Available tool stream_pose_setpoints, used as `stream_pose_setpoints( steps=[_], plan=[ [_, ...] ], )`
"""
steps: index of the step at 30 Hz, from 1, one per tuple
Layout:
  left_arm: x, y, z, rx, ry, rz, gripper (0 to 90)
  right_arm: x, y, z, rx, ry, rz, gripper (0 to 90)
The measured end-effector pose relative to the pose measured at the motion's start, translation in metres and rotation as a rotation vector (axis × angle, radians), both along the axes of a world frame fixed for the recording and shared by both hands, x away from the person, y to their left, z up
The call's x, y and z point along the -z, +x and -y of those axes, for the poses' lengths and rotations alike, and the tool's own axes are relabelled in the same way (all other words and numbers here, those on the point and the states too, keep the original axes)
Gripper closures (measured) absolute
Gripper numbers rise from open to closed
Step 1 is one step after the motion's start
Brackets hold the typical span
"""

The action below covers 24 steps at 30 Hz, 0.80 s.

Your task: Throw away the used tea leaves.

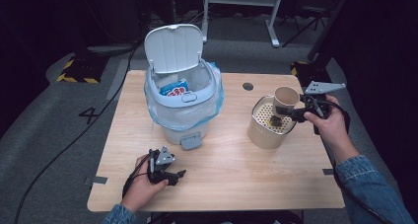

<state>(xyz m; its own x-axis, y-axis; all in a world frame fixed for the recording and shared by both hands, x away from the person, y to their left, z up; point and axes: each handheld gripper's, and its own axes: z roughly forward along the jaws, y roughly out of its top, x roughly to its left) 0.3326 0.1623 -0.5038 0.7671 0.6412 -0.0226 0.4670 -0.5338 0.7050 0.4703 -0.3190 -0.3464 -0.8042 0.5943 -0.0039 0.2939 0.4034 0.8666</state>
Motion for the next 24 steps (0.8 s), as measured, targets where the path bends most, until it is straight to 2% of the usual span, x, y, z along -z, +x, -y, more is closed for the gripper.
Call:
stream_pose_setpoints(
  steps=[2, 12, 17, 24],
  plan=[
    [0.000, 0.000, 0.000, 0.000, 0.000, 0.000, 26.4, 0.002, 0.003, 0.003, -0.016, 0.014, -0.014, 29.9],
    [0.000, 0.000, 0.000, -0.001, -0.002, -0.002, 26.3, 0.005, 0.006, 0.010, -0.036, -0.012, 0.018, 29.8],
    [0.000, 0.000, 0.000, -0.001, -0.002, -0.002, 26.4, -0.001, 0.006, 0.010, -0.065, -0.031, 0.046, 29.8],
    [0.000, 0.000, 0.000, -0.001, 0.000, -0.001, 26.4, -0.012, 0.008, 0.005, -0.096, -0.005, 0.054, 29.8]
  ],
)
